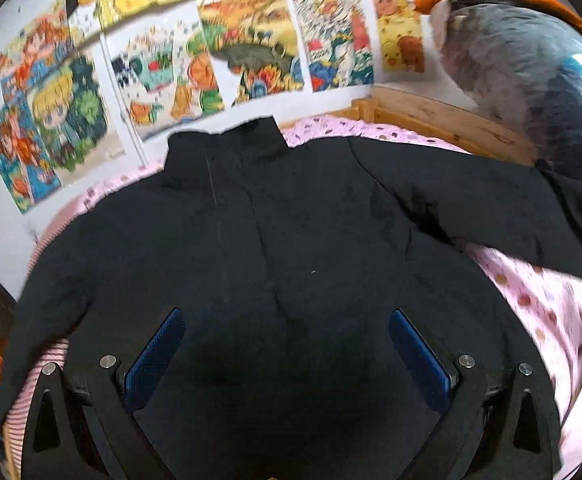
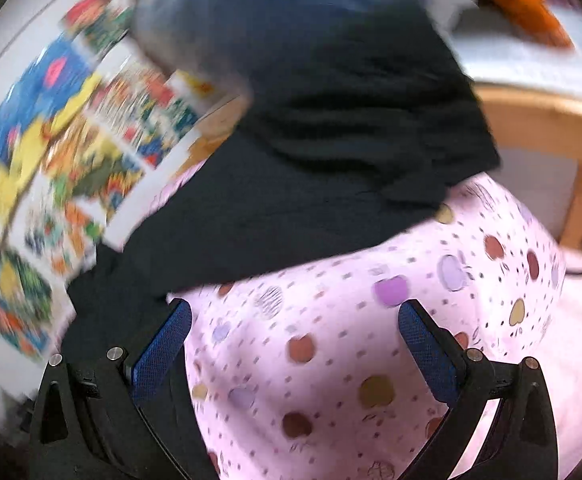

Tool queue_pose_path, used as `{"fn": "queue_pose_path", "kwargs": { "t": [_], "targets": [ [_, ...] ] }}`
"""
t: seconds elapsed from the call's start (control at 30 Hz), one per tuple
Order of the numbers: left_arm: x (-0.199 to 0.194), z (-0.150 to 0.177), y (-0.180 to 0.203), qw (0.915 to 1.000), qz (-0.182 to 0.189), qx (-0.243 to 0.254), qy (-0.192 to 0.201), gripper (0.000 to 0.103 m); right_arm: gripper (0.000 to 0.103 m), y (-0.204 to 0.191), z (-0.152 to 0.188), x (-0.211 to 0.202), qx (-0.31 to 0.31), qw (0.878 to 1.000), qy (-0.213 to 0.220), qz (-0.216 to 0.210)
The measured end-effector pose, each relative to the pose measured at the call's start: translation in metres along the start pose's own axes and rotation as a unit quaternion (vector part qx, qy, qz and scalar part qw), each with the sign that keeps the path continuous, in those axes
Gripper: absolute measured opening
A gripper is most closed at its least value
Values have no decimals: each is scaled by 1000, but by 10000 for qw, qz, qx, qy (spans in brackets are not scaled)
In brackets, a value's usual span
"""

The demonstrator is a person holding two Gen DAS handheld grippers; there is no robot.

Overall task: Fold large clothes
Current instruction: 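Grasp the black jacket sleeve cuff with the right tool and lift it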

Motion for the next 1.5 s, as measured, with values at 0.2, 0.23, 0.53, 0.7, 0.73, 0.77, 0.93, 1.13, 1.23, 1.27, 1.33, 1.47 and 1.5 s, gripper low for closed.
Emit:
{"fn": "queue_pose_path", "kwargs": {
  "t": [0.2, 0.23, 0.53, 0.7, 0.73, 0.77, 0.93, 1.13, 1.23, 1.27, 1.33, 1.47, 1.5],
  "targets": [
    [59, -15, 18, 9996, 71, 33, -255, 103, 101, 36, -8, 19, 1160, 9916, 563, -88],
    [70, -18, 21, 9996, 60, 28, -290, 103, 101, 38, -10, 20, 1214, 9904, 655, -71],
    [153, -47, 50, 9983, 82, -468, -339, 103, 26, 35, -25, 47, 938, 9881, 1209, 186],
    [194, -52, 72, 9966, 231, -581, -529, 103, 15, 7, -31, 37, 181, 9878, 1542, 82],
    [202, -53, 80, 9964, 330, -534, -572, 103, 14, -3, -35, 34, -83, 9863, 1648, 40],
    [208, -52, 86, 9965, 345, -476, -590, 103, 13, -7, -37, 29, -270, 9844, 1739, 9],
    [235, -40, 100, 9945, 401, -320, -908, 103, 10, -49, -59, 2, -1314, 9653, 2235, -300],
    [225, -43, 76, 9885, 640, -811, -1100, 103, 8, -93, -69, -29, -2175, 9384, 2572, -766],
    [197, -51, 54, 9859, 870, -1064, -951, 103, 8, -121, -74, -41, -2426, 9286, 2565, -1145],
    [186, -54, 45, 9845, 979, -1155, -882, 103, 8, -135, -76, -43, -2516, 9252, 2543, -1266],
    [161, -57, 28, 9792, 1293, -1349, -796, 103, 8, -169, -76, -44, -2854, 9142, 2449, -1510],
    [109, -60, -11, 9650, 1884, -1716, -614, 103, 8, -234, -67, -45, -3526, 8894, 2121, -1993],
    [100, -61, -19, 9611, 2012, -1803, -574, 103, 8, -254, -64, -45, -3700, 8818, 1993, -2140]
  ]
}}
Point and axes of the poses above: each gripper's, at about its wrist camera, not at the fingertips, and x roughly the way its jaws point, y to its right, z to its underside, the point moved 5 cm from there along x, roughly the way its jaws point, and after that the axes turned 11 degrees about y, right-handed, at the moved point
